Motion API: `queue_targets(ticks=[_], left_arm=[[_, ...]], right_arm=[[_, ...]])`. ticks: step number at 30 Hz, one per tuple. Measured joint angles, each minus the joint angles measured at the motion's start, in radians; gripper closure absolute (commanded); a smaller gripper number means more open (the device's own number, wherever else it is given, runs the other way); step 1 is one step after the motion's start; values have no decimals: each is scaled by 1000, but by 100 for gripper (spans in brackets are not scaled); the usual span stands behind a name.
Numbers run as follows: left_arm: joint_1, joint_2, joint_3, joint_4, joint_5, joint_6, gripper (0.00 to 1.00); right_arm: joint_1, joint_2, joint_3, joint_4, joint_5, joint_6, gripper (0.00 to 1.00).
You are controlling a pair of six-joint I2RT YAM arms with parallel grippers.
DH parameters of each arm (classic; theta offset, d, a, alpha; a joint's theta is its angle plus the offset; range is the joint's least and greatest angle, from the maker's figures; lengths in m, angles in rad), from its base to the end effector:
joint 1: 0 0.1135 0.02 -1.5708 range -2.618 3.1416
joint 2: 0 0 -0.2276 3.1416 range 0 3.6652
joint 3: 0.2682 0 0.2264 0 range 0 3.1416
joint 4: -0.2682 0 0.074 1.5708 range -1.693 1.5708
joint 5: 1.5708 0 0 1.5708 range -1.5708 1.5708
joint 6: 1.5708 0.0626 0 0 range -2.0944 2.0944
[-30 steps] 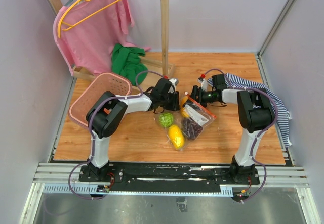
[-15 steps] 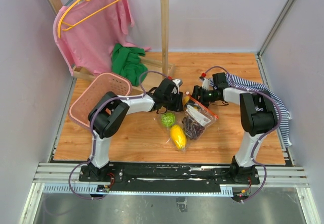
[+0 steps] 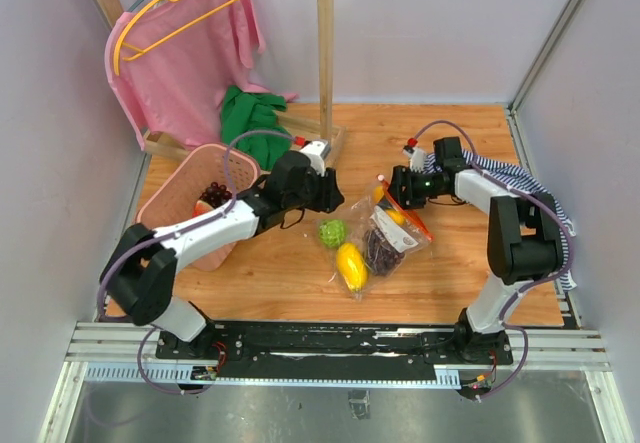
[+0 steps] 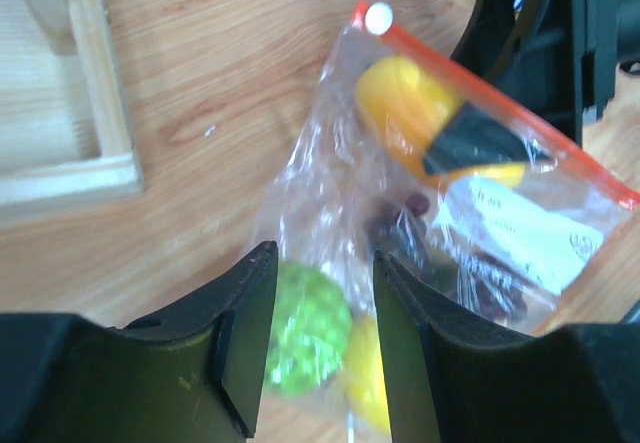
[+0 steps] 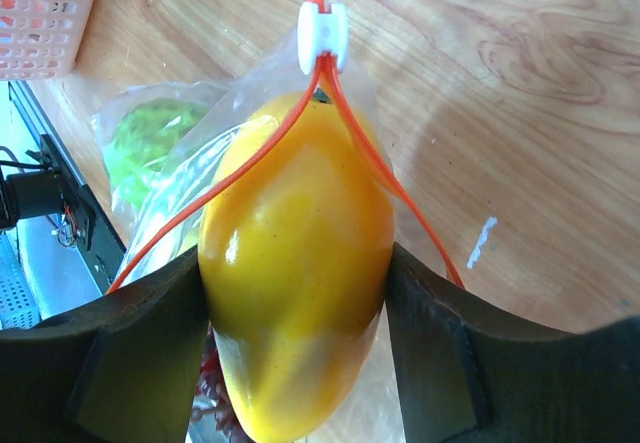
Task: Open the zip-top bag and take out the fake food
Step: Pick up the fake fruit from the zipper food storage bag.
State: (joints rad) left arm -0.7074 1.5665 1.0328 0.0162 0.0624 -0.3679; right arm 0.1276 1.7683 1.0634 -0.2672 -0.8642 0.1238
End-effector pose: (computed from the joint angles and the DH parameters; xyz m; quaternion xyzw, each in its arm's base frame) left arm 0.2681 -0.2344 0.2142 0.1614 0.8490 -0.2805 0.4177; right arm 0.3256 0.0898 0.1462 -0.1251 0.8675 0.4306 0.2155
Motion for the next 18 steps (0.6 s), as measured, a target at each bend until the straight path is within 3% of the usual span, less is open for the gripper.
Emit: queue_targets(ticks=[3, 10, 18], left_arm=[[0, -117, -94, 15, -17, 7, 51], [0, -406, -286, 56, -46, 2, 38], [0, -637, -434, 152, -6, -65, 37]], right_arm=[[-24, -37, 6, -40, 0, -37, 82], [-53, -97, 12, -152, -12, -152, 81], [-77, -161, 27, -331, -27, -337, 82]])
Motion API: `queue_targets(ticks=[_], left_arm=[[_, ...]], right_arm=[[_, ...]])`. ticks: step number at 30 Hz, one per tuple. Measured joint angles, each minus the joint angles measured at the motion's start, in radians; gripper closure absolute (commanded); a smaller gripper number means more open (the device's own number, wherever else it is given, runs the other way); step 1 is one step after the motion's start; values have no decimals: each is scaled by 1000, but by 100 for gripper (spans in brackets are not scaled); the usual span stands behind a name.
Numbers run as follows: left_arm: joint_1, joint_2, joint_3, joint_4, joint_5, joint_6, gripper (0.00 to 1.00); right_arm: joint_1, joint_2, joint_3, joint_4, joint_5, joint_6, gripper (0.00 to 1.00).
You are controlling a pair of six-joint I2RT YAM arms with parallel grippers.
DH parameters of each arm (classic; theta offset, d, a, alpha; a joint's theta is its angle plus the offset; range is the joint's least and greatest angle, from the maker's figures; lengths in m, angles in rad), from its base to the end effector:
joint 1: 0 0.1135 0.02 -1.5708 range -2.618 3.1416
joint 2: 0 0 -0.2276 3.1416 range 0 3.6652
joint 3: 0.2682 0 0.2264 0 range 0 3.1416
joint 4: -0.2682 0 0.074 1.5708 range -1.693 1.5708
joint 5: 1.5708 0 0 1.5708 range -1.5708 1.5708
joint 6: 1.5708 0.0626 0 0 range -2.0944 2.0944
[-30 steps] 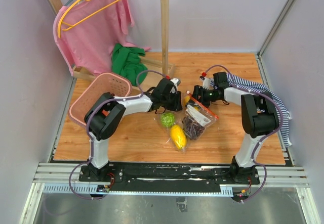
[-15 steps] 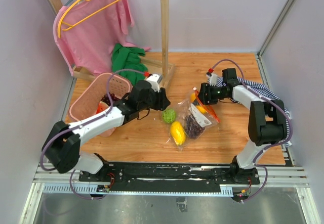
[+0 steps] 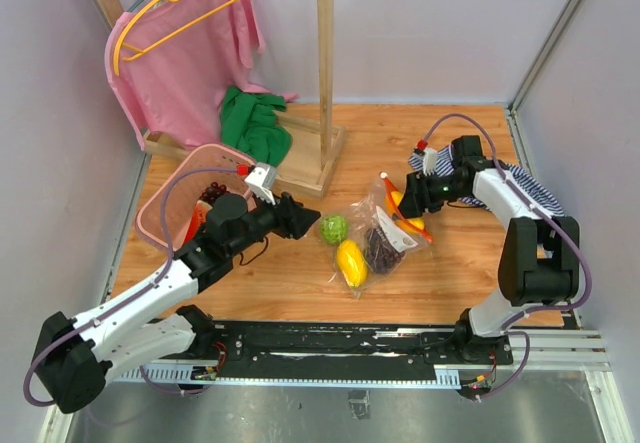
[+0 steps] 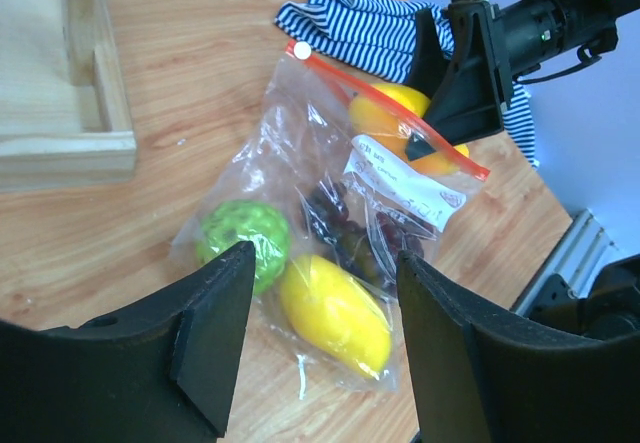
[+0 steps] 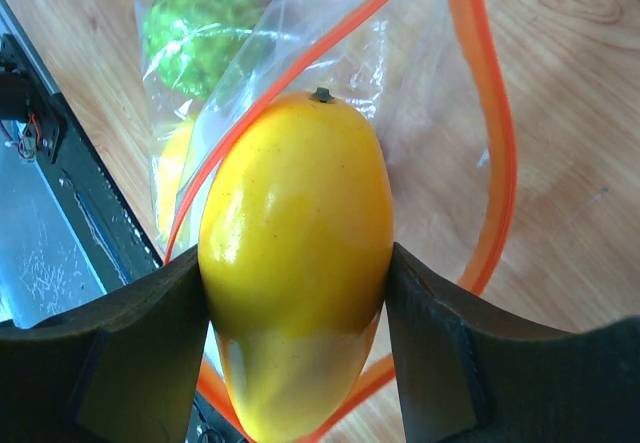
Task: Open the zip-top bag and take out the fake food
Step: Pick up the fake fruit from the zipper food storage bag.
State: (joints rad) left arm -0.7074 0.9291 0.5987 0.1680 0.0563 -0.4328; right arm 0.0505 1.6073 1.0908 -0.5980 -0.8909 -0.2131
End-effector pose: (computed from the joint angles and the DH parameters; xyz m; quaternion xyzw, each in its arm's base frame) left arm 0.1835 -0.1615 0.2597 0.1223 0.7522 -0.3673 0.5332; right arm 0.2949 0.0636 0.1835 -0.2121 0.8586 0.4017 0.2375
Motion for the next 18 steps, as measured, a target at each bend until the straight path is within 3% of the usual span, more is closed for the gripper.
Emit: queue_targets(ticks=[8, 18], left_arm=[[0, -103, -104, 15, 32, -75, 37], [0, -254, -167, 131, 68, -199, 19]], right_arm=[[-90, -56, 0, -113, -25, -128, 83], [-283, -137, -3, -138, -188, -163, 84]])
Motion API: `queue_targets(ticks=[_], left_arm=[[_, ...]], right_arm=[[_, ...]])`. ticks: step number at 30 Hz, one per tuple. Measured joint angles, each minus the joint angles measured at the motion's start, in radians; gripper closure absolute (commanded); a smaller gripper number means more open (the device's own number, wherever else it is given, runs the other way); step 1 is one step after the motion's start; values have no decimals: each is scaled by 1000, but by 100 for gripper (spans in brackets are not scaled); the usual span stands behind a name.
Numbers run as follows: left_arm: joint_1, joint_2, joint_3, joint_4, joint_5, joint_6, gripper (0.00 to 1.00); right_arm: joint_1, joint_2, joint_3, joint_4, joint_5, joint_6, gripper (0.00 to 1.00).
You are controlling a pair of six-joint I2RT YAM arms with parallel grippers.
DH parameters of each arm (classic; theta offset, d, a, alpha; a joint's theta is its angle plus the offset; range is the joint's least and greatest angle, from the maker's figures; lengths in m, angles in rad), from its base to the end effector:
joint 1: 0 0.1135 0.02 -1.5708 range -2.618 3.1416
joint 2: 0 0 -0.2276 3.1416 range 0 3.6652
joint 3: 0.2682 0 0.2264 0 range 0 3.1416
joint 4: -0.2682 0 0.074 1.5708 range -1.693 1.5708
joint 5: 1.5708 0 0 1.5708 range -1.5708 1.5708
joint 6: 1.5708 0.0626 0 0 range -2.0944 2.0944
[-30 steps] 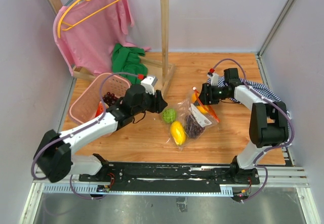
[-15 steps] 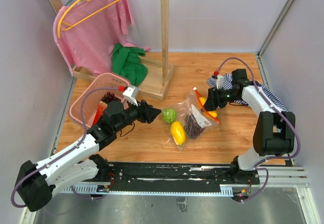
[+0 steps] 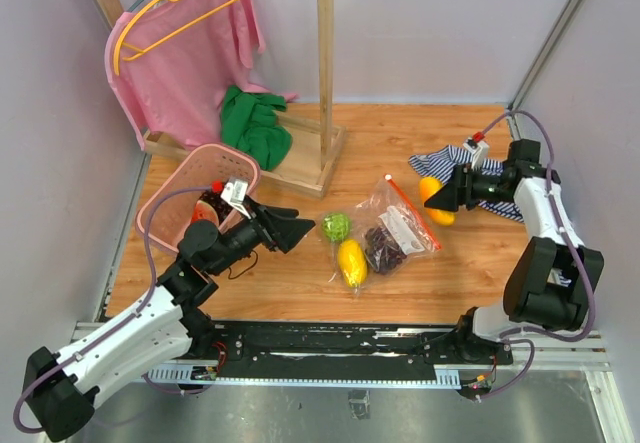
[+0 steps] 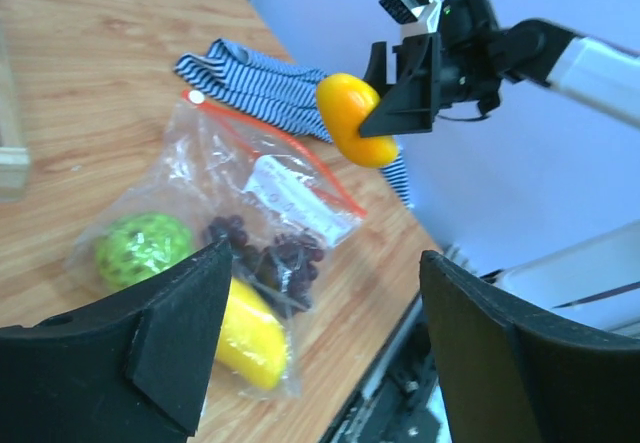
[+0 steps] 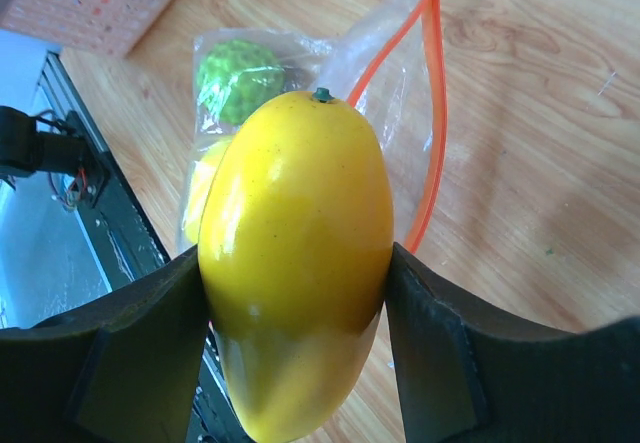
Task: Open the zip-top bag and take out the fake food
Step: Pick up the fake fruit from the zipper food storage bag, then place the fake fruit in the bin.
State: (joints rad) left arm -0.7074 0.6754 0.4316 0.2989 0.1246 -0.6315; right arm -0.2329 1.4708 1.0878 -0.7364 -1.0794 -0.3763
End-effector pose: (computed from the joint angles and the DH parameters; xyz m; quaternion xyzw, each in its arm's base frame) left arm 0.1505 -0.1389 0.2688 0.0712 0.6838 -0.4834 0.5419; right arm 0.2729 -0.0080 0.2209 -0.1746 0.8257 0.4202 0.3334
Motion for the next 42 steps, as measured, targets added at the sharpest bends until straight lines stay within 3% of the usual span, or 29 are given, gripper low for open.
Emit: queue_targets(ticks=[12, 19, 26, 42], left_arm=[[-33, 89, -55, 224, 59, -280, 17], [-192, 168, 69, 221, -108, -259, 11], [-293, 341, 198, 216, -257, -235, 1], [-387, 654, 413, 330, -379, -195, 1]], right_arm=[[-65, -210, -27, 6, -220, -26, 83], [-64, -328, -33, 34, -311, -53, 82], [-33, -432, -51, 64, -339, -72, 82], [78, -444, -60, 66, -361, -106, 82]])
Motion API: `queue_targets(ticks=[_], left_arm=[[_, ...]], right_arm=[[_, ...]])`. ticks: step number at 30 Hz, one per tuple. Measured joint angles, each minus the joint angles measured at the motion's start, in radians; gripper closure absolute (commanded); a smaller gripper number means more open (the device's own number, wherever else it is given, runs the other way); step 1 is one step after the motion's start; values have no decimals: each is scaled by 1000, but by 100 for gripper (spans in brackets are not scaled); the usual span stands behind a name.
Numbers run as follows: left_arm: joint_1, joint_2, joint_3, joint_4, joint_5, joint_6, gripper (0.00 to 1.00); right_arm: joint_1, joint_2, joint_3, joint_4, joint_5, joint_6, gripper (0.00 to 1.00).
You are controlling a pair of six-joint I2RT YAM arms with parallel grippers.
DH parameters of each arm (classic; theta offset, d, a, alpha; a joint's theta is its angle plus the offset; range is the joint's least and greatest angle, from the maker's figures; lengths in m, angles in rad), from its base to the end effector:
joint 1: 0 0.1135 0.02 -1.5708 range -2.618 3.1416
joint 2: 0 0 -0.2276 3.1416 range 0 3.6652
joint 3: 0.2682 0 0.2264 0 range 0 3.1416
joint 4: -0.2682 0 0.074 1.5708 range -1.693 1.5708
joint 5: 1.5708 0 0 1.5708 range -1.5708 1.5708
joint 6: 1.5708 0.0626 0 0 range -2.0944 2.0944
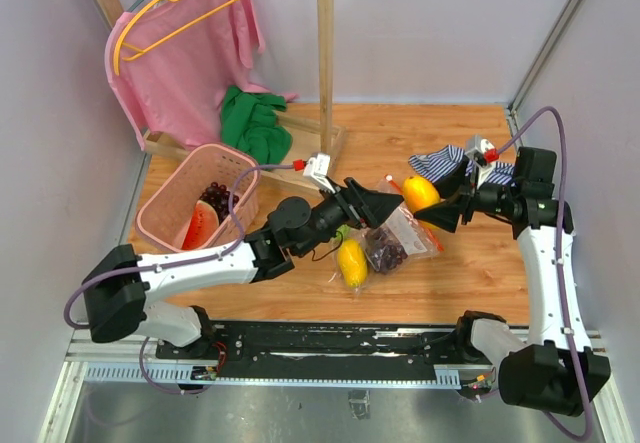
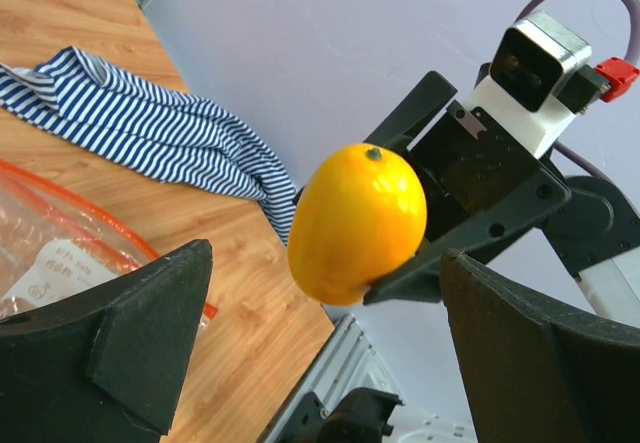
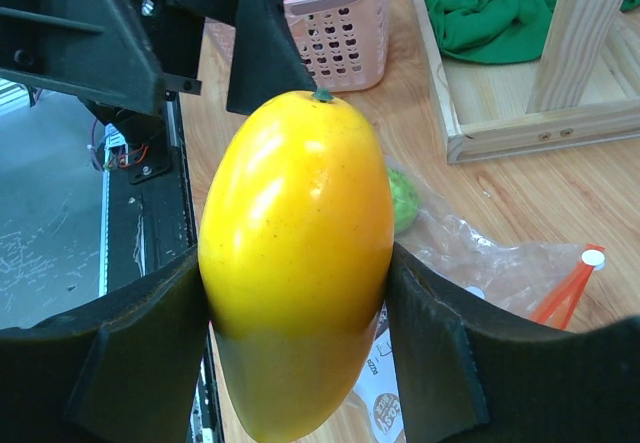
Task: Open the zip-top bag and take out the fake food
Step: Place the fake fruit in the bin.
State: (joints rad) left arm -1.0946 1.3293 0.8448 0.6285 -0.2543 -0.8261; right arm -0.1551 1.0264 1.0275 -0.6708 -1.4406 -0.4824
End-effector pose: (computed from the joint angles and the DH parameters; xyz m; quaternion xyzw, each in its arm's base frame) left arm 0.1606 -0.2771 0.3052 -0.0081 0.6561 -0.5670 0.4979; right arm 0.1921 0.0328 0.3175 -0.3936 0.6208 0.4613 0.4969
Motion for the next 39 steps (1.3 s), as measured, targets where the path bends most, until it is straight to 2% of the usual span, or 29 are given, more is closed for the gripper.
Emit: queue_targets(ticks=[13, 29, 37, 39], left_arm=[[-2, 141, 111, 82, 12, -8, 5], [-39, 254, 188, 95, 37, -58, 9], [-46, 288, 204, 89, 42, -78, 27], [-46, 291, 208, 87, 44, -79, 38]], right_arm=[[18, -9, -11, 0, -11, -8, 82], [32, -9, -11, 0, -19, -11, 82], [33, -9, -11, 0, -17, -13, 81], [33, -9, -15, 2, -13, -13, 81]])
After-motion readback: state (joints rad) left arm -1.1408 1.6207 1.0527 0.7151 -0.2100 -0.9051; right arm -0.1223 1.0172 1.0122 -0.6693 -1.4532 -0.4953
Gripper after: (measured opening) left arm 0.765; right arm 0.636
